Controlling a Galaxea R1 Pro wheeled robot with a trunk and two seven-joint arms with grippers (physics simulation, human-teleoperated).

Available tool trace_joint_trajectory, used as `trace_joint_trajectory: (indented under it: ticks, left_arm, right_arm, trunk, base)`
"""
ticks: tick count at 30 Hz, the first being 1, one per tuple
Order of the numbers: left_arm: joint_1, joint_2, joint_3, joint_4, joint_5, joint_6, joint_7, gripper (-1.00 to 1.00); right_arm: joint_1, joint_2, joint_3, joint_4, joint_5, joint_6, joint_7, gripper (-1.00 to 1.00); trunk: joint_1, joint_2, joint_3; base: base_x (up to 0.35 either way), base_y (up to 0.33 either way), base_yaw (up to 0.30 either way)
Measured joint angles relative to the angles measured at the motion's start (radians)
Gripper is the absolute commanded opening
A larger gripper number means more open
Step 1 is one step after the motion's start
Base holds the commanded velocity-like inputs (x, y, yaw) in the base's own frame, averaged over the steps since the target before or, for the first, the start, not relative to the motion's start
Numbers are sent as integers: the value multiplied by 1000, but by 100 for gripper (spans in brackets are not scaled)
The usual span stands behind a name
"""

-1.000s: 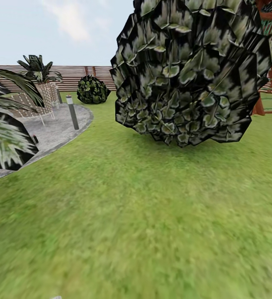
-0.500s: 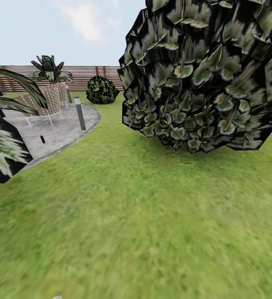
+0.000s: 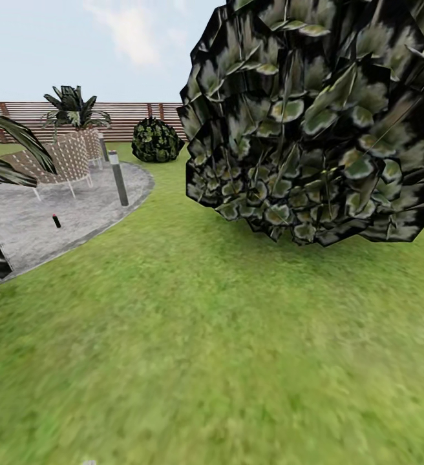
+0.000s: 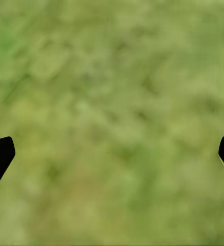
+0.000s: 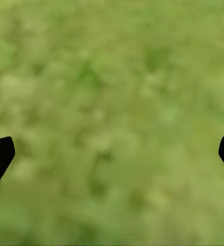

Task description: In the garden, pick up the pesticide atomizer on the floor and spray pesticide onto both trees until each tree trunk is fully covered.

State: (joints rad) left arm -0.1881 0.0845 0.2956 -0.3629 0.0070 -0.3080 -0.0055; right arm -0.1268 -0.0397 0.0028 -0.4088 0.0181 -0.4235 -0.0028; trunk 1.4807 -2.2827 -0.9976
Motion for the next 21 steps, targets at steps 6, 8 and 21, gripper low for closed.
trace_joint_trajectory:
  ticks: [6, 8, 21]
  left_arm:
    - [0, 0, 0, 0, 0, 0, 0, 100]
    - [0, 0, 0, 0, 0, 0, 0, 100]
    - [0, 0, 0, 0, 0, 0, 0, 100]
  right_arm:
    - [0, 0, 0, 0, 0, 0, 0, 100]
    - [0, 0, 0, 0, 0, 0, 0, 100]
    - [0, 0, 1, 0, 0, 0, 1, 100]
  trunk:
    - [0, 0, 0]
    - [0, 0, 0]
    - [0, 0, 0]
  base:
    - [340, -6, 0]
    - [340, -1, 0]
    - [340, 0, 227]
